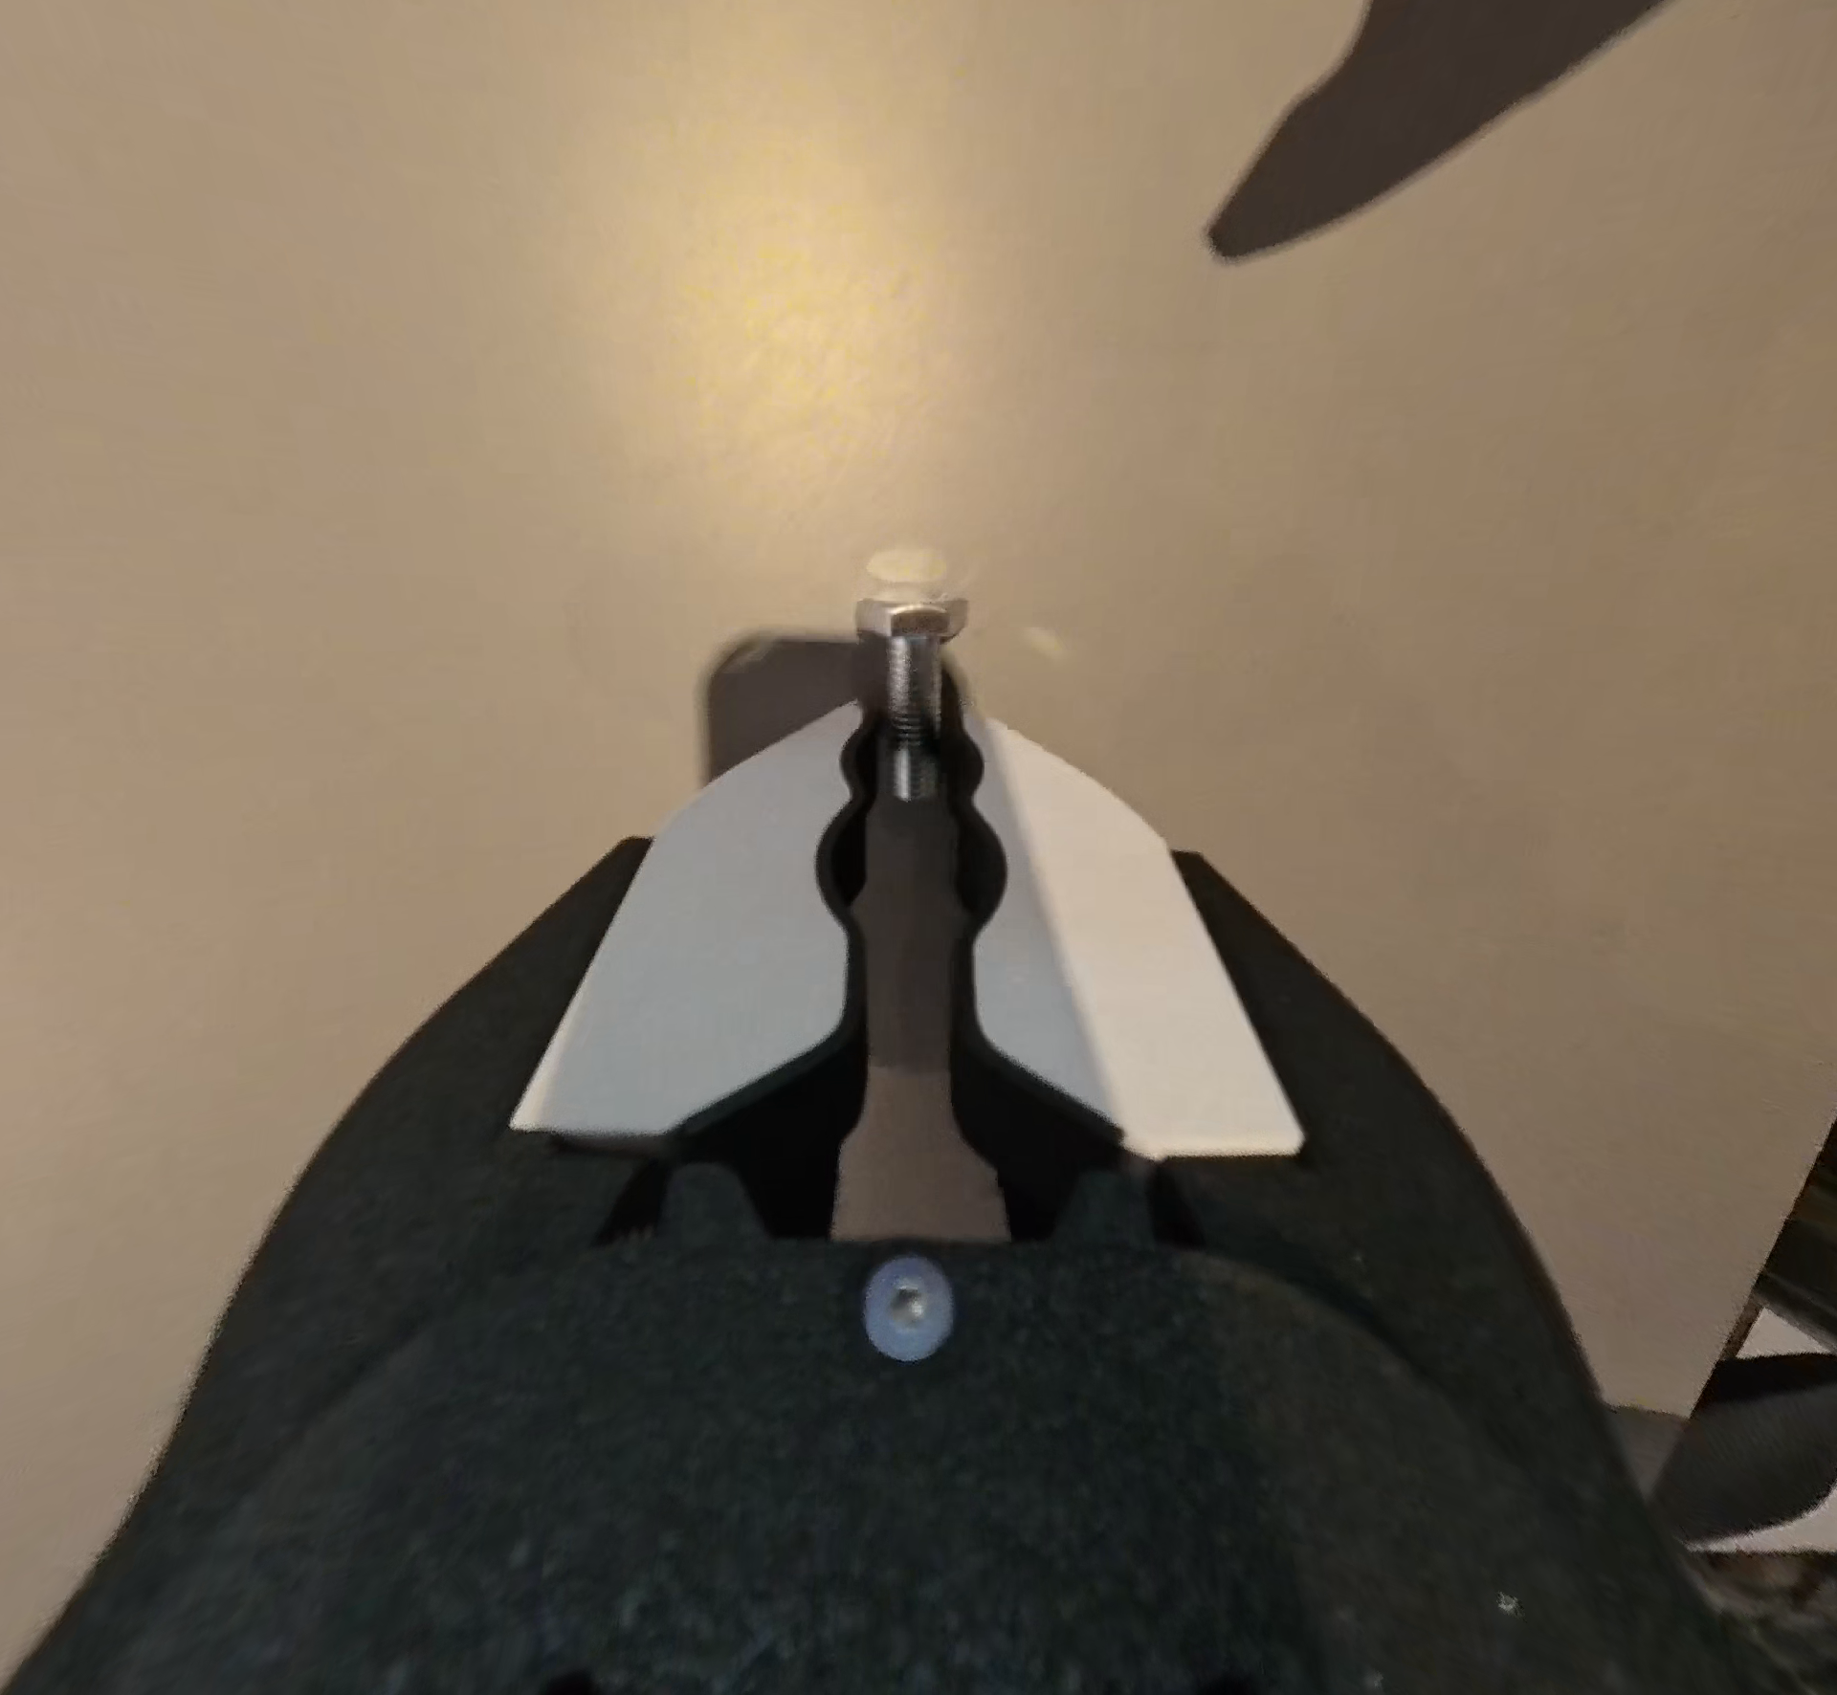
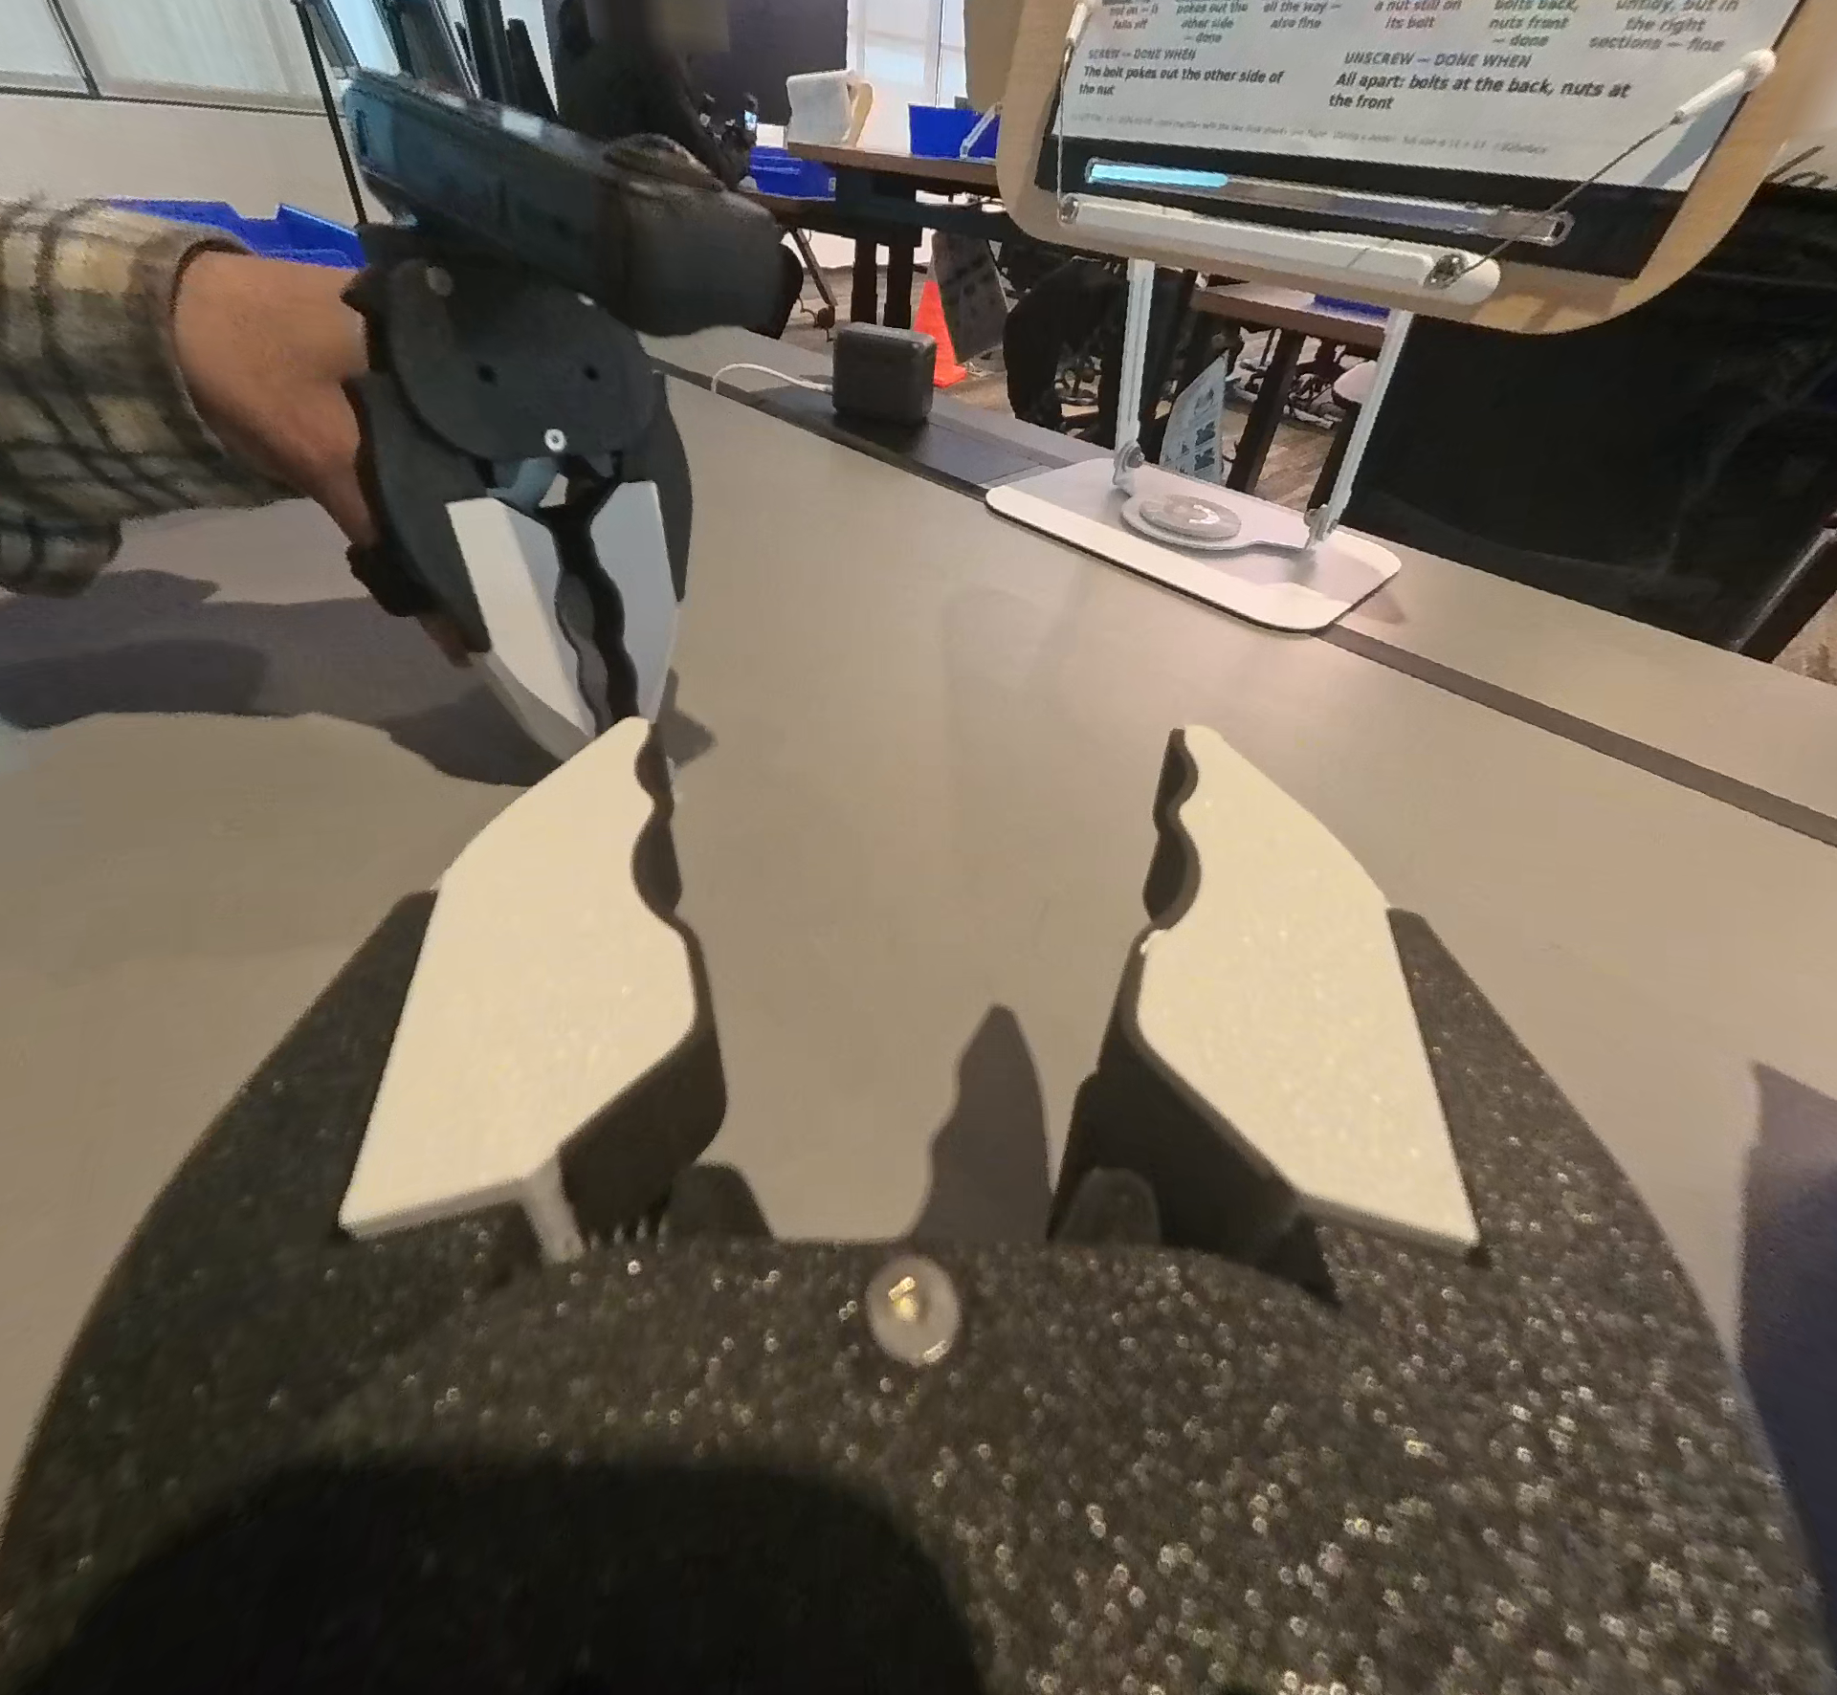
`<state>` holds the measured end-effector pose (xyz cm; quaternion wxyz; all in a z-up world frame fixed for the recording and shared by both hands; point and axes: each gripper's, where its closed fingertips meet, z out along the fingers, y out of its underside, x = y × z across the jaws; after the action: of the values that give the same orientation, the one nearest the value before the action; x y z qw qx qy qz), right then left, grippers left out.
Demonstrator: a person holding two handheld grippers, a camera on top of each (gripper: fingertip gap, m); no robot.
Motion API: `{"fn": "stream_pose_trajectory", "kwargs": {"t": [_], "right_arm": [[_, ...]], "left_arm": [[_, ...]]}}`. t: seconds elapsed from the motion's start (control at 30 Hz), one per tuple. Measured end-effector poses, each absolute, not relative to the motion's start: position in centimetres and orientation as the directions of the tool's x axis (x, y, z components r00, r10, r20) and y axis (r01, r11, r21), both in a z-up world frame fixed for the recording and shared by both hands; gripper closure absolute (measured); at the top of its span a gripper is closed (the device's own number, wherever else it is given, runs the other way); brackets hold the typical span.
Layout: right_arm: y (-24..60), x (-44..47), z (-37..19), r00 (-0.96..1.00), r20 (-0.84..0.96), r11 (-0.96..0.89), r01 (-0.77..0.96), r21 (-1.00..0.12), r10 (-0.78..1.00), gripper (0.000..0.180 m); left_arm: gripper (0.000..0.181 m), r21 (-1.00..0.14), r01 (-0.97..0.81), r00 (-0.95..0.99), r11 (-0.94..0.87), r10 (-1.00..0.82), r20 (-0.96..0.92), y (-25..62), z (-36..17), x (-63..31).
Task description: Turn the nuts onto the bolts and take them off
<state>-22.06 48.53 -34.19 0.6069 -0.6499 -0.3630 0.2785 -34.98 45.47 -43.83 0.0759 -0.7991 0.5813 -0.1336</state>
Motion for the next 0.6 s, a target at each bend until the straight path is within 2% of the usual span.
{"fn": "stream_pose_trajectory", "kwargs": {"t": [0.13,0.27,0.5,0.6], "right_arm": [[48.5,-22.1,-34.2,0.581,0.082,0.002,0.137,-0.991,0.81,0.087],[48.4,-22.2,-34.2,0.576,0.088,0.006,0.142,-0.99,0.812,0.087],[48.4,-22.2,-34.1,0.577,0.083,0.006,0.135,-0.991,0.813,0.087],[48.4,-22.2,-34.1,0.578,0.085,0.007,0.136,-0.991,0.812,0.087]], "left_arm": [[0.161,-0.314,-0.889,0.31,-0.334,-0.943,0.124,45.6,-43.4,-35.2],[0.154,-0.409,-0.832,0.357,-0.374,-0.926,0.12,45.9,-41.4,-35.5],[0.144,-0.684,-0.63,0.479,-0.369,-0.877,0.032,44.3,-31.7,-38.8],[0.143,-0.767,-0.55,0.533,-0.33,-0.846,-0.018,41.6,-27.2,-42.7]]}}
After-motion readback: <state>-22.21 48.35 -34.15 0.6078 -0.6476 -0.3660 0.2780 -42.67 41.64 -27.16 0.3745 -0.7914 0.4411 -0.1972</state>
